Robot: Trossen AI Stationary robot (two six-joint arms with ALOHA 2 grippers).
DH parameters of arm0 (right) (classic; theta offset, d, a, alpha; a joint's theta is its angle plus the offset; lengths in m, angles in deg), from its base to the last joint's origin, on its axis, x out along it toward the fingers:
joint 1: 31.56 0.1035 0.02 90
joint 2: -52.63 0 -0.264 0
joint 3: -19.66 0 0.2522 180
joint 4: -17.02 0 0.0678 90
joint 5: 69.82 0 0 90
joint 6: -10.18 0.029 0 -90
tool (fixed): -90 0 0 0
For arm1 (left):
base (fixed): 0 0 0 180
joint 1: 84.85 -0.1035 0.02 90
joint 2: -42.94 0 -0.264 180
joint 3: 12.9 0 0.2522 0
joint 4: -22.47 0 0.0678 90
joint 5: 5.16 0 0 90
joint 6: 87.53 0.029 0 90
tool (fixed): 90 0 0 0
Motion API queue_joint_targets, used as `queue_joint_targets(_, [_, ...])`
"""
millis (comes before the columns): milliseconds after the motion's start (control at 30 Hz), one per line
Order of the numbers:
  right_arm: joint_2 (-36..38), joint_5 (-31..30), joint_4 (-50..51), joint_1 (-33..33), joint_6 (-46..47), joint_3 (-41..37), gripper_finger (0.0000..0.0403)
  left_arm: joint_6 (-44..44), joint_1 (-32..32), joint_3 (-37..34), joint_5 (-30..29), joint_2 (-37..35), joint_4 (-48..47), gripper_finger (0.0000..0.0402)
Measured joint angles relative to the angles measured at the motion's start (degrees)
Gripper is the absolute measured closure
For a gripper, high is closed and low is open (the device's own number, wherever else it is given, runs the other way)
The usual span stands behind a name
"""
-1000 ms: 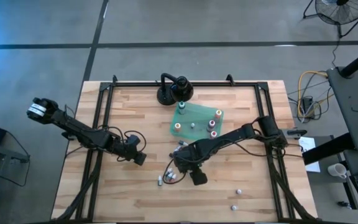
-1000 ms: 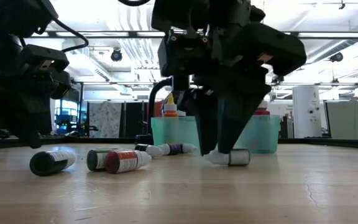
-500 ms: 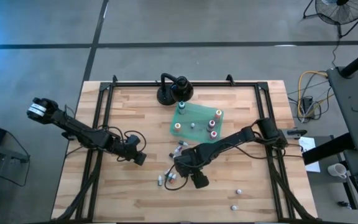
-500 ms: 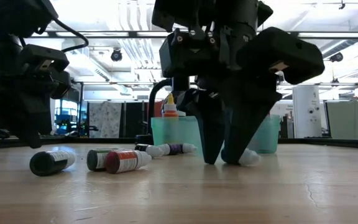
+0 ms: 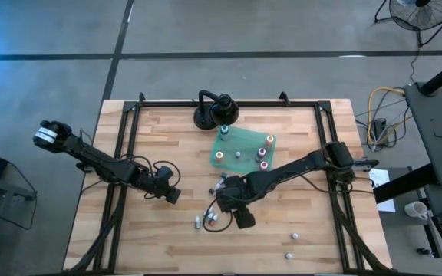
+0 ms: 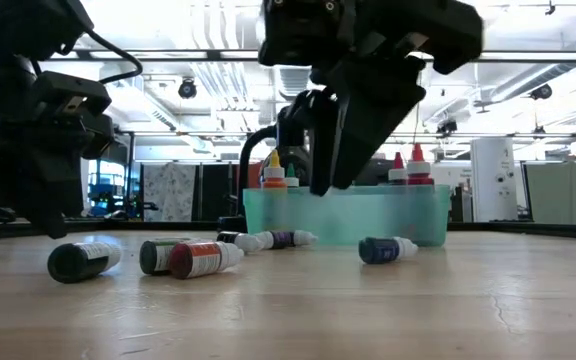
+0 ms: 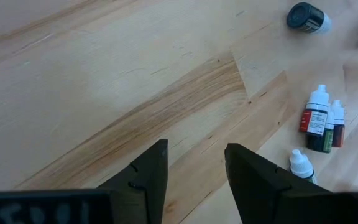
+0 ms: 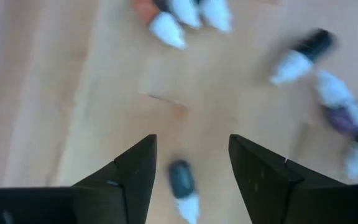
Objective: Pick & Place food coloring
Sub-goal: Move the blue food coloring bottle to the bottom right of the table
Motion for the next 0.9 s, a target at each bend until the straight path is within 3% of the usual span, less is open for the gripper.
queue_joint_targets(233, [1.09,-1.11,6.5,0.02,-2.09,-5.03,0.0209,0.0,0.01,0.0,0.0,0.0,0.02,0.0268])
queue_joint_targets(633, [1.11,-1.12,4.41,-0.15,-15.2,-7.84,0.0209,0.0,0.0,0.0,0.0,0.0,0.01,0.0268])
queue_joint_targets(900, [1.11,-1.1,-0.16,-0.17,-17.23,-9.7,0.0225,0.02,0.0,0.0,0.0,0.0,0.01,0.0268])
